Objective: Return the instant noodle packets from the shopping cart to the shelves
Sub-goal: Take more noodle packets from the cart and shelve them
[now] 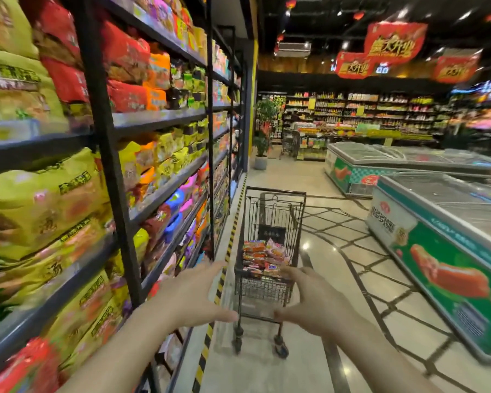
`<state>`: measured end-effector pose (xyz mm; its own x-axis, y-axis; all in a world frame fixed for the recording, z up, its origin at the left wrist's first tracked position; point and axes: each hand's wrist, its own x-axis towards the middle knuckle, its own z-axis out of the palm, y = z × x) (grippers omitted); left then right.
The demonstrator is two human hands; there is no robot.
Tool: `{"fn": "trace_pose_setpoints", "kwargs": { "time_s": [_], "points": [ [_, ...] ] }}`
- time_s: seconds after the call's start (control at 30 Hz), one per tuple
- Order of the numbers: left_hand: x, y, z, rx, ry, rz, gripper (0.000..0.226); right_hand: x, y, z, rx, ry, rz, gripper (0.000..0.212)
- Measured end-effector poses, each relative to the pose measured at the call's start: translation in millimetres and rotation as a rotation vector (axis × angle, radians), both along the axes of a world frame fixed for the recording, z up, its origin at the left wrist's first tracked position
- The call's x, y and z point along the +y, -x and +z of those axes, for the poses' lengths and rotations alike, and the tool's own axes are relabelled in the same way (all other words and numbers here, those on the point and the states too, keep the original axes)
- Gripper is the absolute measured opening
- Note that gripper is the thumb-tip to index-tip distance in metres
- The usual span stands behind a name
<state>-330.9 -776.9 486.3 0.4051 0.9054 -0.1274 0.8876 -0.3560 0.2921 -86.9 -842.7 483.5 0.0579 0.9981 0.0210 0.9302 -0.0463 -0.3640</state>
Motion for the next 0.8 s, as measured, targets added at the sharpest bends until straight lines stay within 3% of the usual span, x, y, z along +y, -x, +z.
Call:
{"fn": "trace_pose_setpoints", "kwargs": {
  "time_s": [0.43,0.8],
  "points": [
    [271,-143,-37,-0.058,0.080,-0.004,0.113,271,-137,-41,0.045,0.077,-0.048,0.095],
    [488,-206,-89,-0.081,0.190,-0.013,0.108,482,-199,-91,0.105,0.188,-0.115,0.088]
  ]
}}
